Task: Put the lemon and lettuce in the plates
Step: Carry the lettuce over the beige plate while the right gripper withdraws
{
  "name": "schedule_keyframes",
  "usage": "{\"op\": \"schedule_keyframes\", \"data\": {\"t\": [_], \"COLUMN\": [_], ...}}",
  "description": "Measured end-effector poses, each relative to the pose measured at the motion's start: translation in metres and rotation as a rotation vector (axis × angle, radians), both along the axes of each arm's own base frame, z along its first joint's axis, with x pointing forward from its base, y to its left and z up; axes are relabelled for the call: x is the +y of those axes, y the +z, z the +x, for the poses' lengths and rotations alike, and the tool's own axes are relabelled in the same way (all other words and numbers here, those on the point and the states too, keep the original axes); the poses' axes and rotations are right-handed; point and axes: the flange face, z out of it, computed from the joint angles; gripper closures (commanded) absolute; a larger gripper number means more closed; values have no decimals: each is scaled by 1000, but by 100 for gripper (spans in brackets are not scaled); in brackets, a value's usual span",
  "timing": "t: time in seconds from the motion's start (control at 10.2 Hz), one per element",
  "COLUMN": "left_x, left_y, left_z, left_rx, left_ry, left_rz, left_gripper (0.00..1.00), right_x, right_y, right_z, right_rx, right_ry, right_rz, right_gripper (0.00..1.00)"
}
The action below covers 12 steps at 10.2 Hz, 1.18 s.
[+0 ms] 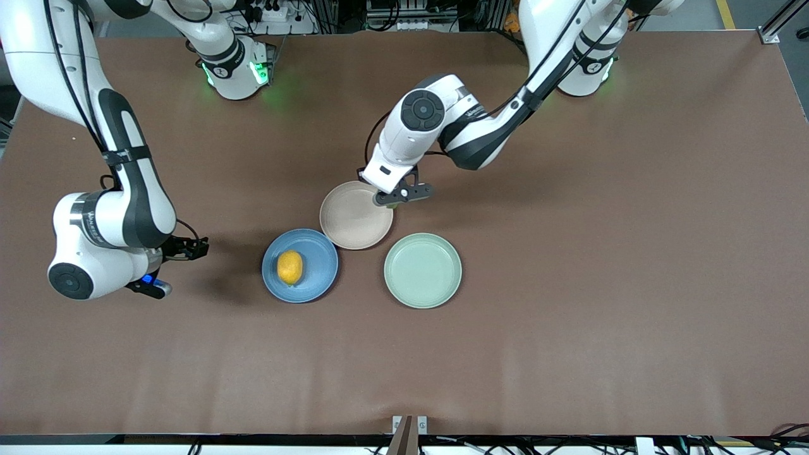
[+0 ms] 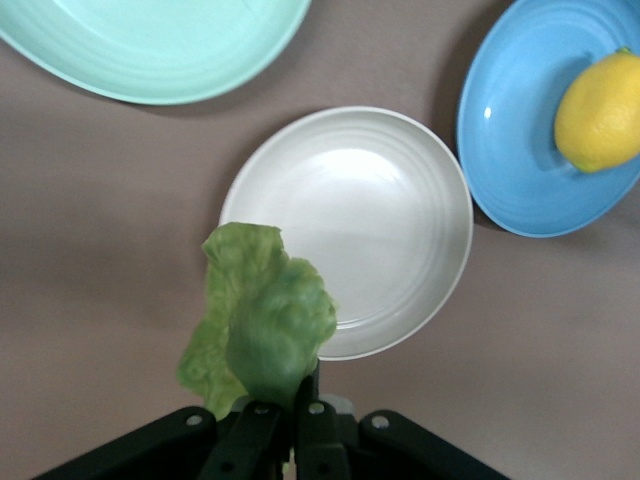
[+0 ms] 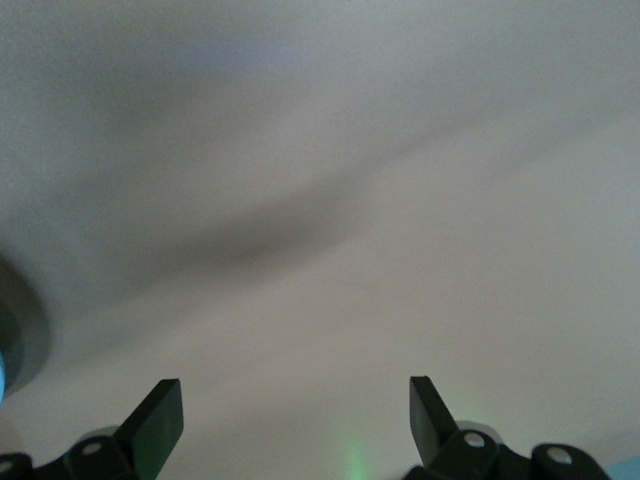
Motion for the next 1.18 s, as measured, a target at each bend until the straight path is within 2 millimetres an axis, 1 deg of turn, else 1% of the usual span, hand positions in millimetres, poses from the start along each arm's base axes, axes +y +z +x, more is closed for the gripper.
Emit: {"op": "schedule_keyframes", "data": {"t": [0.1, 0.29, 0.39, 0.49, 0.69, 0.88, 0.98, 1.08, 1.18], "left_x": [-6, -12, -16, -19, -23, -30, -36, -41, -43], "left_y": [-6, -14, -12, -9, -4, -12, -18, -23, -25], "left_z": [-1, 2, 4, 5, 5, -4, -12, -18, -19], "left_rx": [-13, -48, -78, -108, -149, -147, -145, -143, -143], "left_ry": [6, 24, 30, 21, -19, -39, -49, -56, -58], "left_rz": [-29, -86, -124, -155, -183, -185, -190, -193, -197], "left_gripper": [100, 100, 100, 100, 100, 99, 59, 1, 0], "right_x": [-2, -4, -3, -2, 2, 6, 10, 13, 17], "right_y": [11, 47, 64, 77, 89, 106, 117, 129, 139], "right_z": [0, -4, -8, -15, -30, -44, -50, -57, -63], "right_rx": [-7, -26, -35, -42, -44, -60, -73, -88, -105], "right_ry": [-3, -7, -5, -3, 2, 10, 16, 21, 29], "right_rz": [-2, -5, -7, -8, -9, -10, -11, -12, -13], "right_gripper": [0, 0, 0, 0, 0, 0, 0, 0, 0]}}
